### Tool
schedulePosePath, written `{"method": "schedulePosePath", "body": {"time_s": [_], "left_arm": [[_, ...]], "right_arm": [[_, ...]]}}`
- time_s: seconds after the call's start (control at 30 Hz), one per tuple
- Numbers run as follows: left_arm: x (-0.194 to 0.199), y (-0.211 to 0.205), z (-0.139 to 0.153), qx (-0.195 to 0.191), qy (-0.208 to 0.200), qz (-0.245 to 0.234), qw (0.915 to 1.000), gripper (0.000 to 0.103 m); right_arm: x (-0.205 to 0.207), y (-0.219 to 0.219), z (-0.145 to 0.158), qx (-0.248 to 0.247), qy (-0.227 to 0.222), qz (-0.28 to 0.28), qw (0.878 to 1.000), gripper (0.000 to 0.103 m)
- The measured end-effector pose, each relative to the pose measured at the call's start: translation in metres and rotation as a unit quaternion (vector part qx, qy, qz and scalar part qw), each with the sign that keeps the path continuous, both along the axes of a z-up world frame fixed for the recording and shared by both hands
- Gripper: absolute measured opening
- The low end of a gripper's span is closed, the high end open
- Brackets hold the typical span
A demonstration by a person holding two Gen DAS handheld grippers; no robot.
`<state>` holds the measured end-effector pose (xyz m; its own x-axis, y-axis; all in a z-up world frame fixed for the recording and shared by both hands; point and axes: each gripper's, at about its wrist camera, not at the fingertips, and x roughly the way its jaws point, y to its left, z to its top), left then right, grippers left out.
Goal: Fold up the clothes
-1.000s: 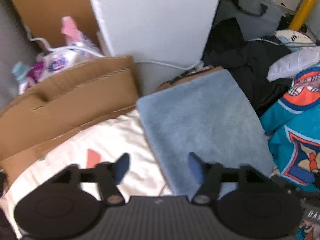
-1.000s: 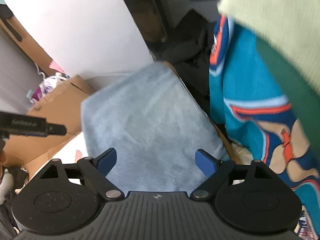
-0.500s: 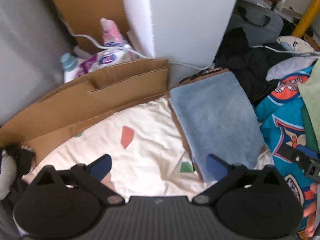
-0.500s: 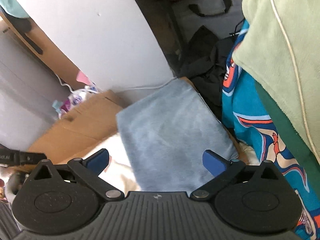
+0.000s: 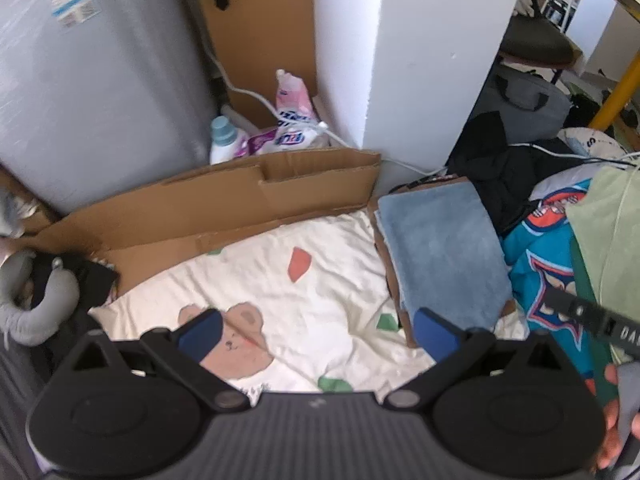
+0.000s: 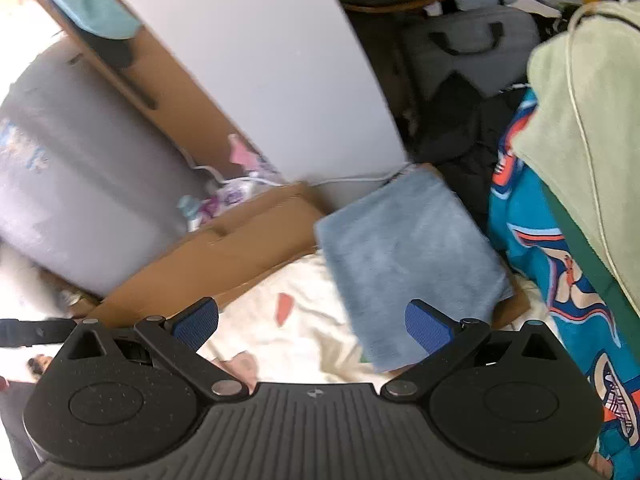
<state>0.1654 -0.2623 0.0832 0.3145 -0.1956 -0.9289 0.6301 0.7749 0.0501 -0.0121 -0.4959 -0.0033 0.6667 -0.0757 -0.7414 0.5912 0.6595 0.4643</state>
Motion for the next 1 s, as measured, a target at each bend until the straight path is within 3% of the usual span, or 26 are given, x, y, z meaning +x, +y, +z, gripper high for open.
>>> {"method": "schedulePosePath", "body": {"time_s": [0.3,0.5,0.67,1.0], "left_arm": [[-0.014,0.084,0.027,0.013,-0.006,0.049,0.9987,0.103],[-0.026,0.142,0.044,-0.011,-0.032,0.095,0.9949,0.103],[-0.045,0.177,0.036,-0.035,-0.036,0.110,0.9926,0.103],[-0.092,0.200,0.018,-0.037,-0.087,0.140,0.9857,0.103]], "right_arm": [[-0.005,0.065,0.050,-0.016,-0.014,0.048,0.999,0.103],[-0.008,0.105,0.074,-0.038,-0.019,0.082,0.996,0.103],[-0.010,0.135,0.089,-0.052,-0.023,0.104,0.993,0.103],[-0.011,0.181,0.090,-0.065,-0.021,0.126,0.990,0.103]]}}
